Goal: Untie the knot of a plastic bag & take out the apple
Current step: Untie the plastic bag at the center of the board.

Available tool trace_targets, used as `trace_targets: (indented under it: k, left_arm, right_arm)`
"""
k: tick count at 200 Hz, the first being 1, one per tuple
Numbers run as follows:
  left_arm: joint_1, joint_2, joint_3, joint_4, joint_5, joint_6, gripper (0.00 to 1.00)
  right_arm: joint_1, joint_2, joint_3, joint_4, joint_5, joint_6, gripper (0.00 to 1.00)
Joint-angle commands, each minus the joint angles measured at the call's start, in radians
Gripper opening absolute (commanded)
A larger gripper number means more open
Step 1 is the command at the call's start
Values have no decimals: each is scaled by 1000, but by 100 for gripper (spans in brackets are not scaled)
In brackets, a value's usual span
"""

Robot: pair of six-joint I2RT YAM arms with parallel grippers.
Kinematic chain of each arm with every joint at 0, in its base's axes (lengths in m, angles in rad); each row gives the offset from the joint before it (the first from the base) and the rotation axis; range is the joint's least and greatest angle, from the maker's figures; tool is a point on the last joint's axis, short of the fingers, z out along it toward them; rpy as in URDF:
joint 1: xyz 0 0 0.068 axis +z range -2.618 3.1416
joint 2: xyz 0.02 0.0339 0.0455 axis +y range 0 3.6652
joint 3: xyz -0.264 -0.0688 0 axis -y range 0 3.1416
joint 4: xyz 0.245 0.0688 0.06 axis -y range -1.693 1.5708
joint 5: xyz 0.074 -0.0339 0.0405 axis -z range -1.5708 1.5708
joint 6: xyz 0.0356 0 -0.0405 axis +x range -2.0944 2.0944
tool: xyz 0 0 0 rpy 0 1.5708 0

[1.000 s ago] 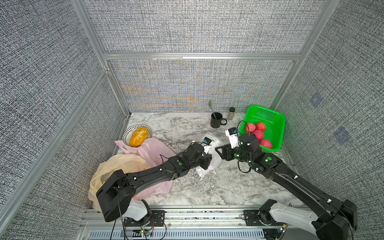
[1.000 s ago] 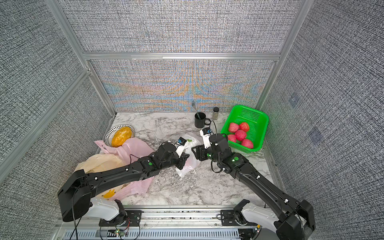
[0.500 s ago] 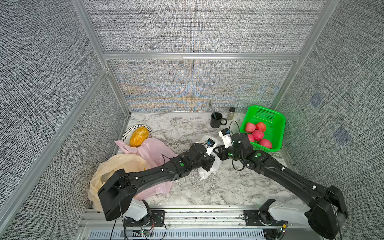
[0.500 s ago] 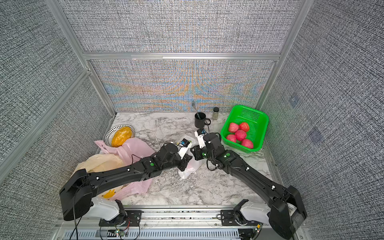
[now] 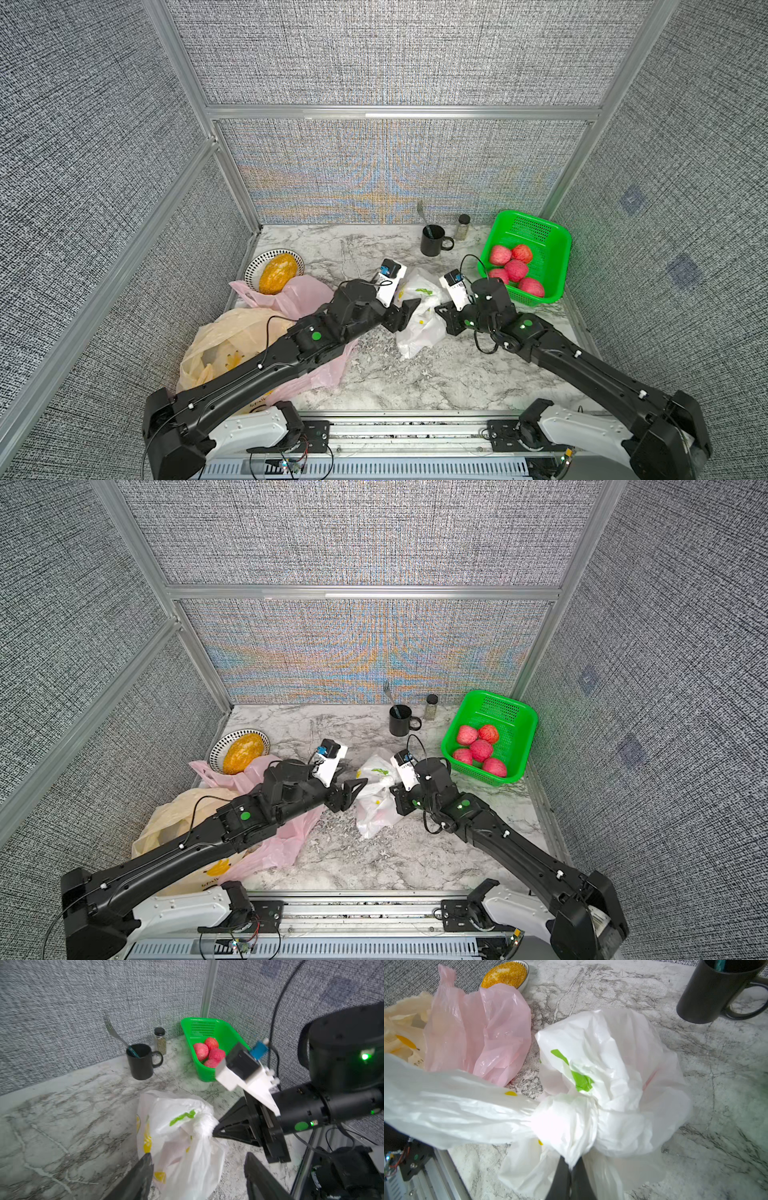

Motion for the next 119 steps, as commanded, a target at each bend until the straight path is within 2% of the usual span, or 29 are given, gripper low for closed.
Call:
trace_targets:
  k: [1, 44, 89, 119]
  left_arm:
    - [24, 68, 79, -141, 9, 94, 76]
    - [57, 273, 181, -185, 68, 281, 80]
    - [91, 377, 246, -207, 70, 405, 78]
    - [101, 431, 291, -246, 121, 481, 76]
  right_arm:
    - [2, -11, -6, 4, -39, -115, 0]
    - [16, 10, 4, -21, -55, -134, 0]
    - [39, 4, -12, -7, -64, -121, 0]
    - [39, 20, 4, -11, -73, -130, 0]
